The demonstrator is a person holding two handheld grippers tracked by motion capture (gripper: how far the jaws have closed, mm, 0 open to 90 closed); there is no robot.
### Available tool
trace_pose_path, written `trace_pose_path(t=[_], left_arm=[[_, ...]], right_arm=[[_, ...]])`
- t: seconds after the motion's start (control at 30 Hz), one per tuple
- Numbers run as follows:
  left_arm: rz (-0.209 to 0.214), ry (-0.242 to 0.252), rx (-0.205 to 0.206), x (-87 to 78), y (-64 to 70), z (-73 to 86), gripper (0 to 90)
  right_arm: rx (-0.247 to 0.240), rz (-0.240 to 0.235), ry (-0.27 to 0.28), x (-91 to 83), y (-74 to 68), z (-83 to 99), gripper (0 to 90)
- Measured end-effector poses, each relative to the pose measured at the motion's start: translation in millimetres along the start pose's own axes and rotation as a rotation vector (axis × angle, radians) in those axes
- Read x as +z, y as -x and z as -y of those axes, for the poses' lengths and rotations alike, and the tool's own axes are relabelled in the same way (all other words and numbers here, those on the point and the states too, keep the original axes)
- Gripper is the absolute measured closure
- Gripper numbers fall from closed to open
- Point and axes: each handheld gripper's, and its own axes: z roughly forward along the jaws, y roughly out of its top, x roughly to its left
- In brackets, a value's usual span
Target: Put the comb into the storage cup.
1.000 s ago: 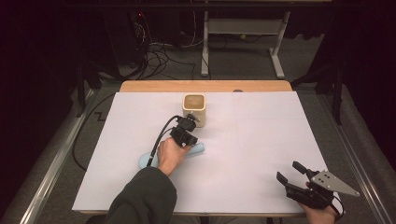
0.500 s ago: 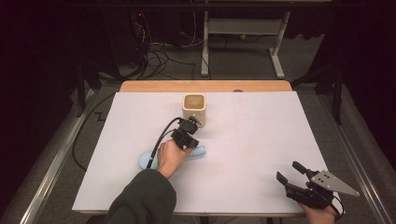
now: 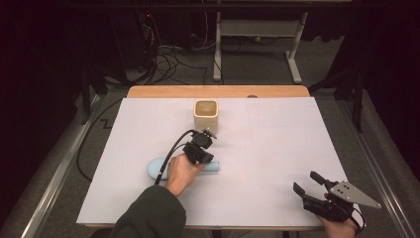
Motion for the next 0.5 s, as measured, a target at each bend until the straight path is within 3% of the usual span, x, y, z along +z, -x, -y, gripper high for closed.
trace_pose_path(t=[0.5], left_arm=[[0.015, 0.012, 0.035, -6.8, 12.4, 15.2, 89.5]], right_arm=[[-0.004, -0.001, -0.002, 0.2, -0.5, -0.1, 27.2]])
